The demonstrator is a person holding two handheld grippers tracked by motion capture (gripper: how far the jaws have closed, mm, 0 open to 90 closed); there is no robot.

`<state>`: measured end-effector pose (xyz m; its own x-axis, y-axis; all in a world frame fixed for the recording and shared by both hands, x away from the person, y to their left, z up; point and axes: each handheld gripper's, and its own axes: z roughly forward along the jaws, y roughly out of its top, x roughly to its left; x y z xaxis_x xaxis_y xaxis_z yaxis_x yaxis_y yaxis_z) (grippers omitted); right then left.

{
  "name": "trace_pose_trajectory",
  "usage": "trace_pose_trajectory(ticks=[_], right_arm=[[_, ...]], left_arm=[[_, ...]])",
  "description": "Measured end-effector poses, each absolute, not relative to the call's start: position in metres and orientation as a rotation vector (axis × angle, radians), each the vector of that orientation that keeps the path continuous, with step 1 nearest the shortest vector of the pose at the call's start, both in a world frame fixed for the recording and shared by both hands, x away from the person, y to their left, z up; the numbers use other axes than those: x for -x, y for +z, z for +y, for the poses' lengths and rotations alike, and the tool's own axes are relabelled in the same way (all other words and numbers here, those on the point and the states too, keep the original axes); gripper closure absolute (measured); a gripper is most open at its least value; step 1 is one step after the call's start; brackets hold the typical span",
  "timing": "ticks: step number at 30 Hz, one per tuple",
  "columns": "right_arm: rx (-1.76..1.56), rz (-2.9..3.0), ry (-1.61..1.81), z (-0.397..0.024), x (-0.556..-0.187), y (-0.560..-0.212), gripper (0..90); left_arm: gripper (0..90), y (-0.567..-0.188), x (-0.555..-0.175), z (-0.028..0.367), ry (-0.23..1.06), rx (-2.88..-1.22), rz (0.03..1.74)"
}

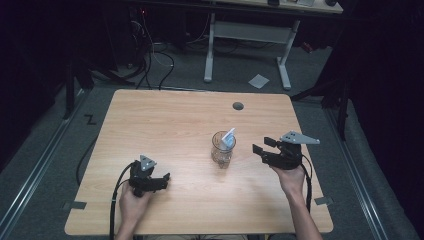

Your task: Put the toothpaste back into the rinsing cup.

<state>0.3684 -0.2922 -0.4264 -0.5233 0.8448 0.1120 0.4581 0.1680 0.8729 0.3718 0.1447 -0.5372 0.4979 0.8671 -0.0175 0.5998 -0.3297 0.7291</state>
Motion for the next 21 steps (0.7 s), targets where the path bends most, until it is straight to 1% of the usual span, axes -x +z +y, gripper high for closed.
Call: trace_pose_trajectory(ticks=[21], right_arm=[[-1.311,2.006,1.300,-0.312,-0.351,-0.450,39.9]], left_arm=[[14.8,-0.537,-0.372,0.145,0.498,-2.055,1.200]])
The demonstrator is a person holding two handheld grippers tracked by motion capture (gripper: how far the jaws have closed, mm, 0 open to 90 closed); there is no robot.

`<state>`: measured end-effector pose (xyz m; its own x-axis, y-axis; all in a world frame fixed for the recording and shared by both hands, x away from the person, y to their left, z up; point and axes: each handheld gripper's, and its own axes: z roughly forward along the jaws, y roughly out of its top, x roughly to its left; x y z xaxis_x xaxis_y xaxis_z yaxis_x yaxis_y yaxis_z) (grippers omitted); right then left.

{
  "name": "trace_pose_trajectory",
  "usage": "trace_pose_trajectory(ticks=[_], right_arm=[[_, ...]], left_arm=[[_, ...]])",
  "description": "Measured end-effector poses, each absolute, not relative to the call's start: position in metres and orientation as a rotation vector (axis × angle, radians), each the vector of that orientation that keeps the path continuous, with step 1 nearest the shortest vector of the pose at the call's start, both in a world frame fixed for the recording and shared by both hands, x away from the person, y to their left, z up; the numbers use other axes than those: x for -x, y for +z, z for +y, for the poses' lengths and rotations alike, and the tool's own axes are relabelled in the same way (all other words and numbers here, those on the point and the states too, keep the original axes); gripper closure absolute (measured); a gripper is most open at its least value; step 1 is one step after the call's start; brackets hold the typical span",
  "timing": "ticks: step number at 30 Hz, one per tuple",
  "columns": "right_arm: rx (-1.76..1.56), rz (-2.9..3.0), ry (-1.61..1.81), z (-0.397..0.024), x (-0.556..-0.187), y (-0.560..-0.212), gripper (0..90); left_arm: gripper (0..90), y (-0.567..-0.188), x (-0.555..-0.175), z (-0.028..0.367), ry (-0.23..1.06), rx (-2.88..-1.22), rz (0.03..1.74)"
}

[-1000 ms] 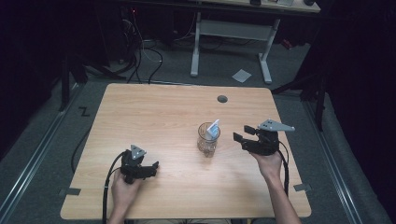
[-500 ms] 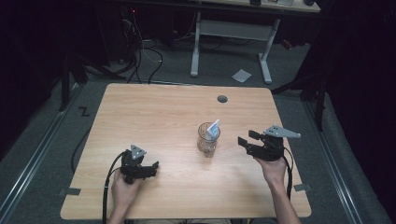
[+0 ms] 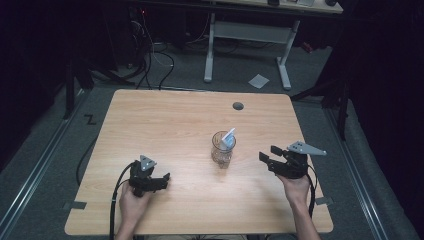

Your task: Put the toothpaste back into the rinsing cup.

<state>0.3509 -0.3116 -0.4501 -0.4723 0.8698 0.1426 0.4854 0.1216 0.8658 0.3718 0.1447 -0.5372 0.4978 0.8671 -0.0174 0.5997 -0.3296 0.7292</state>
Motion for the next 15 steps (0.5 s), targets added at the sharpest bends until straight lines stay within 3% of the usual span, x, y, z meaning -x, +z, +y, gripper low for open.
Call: trace_pose_trajectory(ticks=[15], right_arm=[[-1.367,2.001,1.269,-0.319,-0.346,-0.470,40.4]], left_arm=[[14.8,-0.537,-0.372,0.145,0.498,-2.055,1.200]])
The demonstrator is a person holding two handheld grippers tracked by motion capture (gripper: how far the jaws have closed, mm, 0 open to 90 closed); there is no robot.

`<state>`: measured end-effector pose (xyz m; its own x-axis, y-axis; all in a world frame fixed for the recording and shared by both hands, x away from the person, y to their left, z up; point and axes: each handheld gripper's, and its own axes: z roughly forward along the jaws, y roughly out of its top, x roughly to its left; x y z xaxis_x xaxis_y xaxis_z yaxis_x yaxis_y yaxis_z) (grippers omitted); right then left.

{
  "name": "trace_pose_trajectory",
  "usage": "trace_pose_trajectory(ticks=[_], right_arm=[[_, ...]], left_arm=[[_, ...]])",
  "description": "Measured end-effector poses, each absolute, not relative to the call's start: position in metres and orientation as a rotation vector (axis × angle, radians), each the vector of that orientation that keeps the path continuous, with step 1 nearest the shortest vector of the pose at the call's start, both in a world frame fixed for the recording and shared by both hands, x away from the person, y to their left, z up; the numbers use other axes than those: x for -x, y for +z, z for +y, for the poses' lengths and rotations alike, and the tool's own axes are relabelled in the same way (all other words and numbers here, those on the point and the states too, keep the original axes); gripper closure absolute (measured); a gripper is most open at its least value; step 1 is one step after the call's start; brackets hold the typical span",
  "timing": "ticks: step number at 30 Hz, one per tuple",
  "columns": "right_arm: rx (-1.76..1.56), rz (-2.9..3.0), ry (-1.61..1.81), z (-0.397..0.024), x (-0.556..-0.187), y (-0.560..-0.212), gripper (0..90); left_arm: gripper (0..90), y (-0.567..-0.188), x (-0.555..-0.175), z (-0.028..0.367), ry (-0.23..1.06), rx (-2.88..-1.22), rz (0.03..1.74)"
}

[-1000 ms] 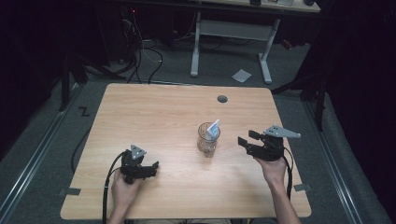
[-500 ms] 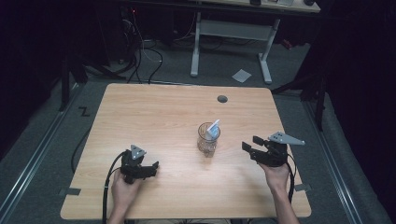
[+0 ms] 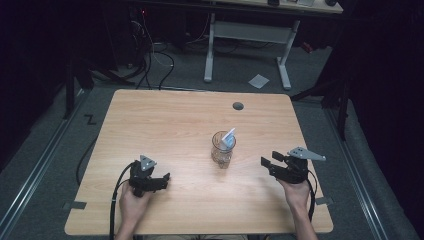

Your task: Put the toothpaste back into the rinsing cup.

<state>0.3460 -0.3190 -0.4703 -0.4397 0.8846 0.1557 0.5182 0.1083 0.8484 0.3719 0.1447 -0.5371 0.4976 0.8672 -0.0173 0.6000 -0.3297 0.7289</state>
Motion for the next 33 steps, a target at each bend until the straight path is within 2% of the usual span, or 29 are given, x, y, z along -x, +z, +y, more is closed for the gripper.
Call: trace_pose_trajectory(ticks=[33], right_arm=[[-1.423,2.040,1.066,-0.305,-0.365,-0.511,42.4]], left_arm=[[14.8,-0.537,-0.372,0.145,0.499,-2.057,1.201]])
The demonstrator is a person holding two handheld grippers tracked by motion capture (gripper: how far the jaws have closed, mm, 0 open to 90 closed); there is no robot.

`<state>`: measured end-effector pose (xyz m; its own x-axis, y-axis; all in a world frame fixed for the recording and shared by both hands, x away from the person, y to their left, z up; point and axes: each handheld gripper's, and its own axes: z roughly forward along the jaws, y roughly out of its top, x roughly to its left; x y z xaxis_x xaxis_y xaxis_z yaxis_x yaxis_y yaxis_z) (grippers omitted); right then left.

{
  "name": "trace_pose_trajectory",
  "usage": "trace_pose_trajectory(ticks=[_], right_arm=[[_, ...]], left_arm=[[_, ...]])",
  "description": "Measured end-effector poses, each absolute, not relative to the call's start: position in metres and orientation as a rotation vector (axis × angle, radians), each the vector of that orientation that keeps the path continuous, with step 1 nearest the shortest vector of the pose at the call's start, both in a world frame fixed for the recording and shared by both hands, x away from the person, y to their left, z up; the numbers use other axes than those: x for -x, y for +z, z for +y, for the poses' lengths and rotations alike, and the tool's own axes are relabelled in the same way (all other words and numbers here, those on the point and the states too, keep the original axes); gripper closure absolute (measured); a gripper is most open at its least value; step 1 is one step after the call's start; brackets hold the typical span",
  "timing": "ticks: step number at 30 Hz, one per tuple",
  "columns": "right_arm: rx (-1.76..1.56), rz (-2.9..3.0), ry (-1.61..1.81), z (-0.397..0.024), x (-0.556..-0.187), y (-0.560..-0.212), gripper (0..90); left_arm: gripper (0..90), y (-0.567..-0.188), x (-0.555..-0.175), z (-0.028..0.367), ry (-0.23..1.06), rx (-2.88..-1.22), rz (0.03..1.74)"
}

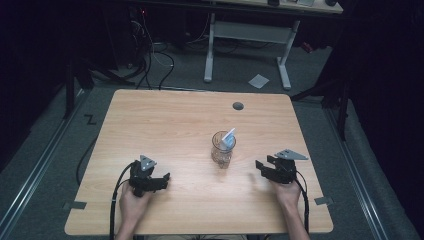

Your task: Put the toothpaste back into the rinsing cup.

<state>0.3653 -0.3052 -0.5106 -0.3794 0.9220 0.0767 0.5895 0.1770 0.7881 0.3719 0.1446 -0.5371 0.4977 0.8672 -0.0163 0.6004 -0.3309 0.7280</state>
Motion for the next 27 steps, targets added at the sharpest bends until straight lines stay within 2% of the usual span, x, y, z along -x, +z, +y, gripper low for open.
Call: trace_pose_trajectory(ticks=[27], right_arm=[[-1.429,2.075,0.891,-0.297,-0.379,-0.531,41.6]], left_arm=[[14.8,-0.537,-0.372,0.145,0.499,-2.054,1.201]])
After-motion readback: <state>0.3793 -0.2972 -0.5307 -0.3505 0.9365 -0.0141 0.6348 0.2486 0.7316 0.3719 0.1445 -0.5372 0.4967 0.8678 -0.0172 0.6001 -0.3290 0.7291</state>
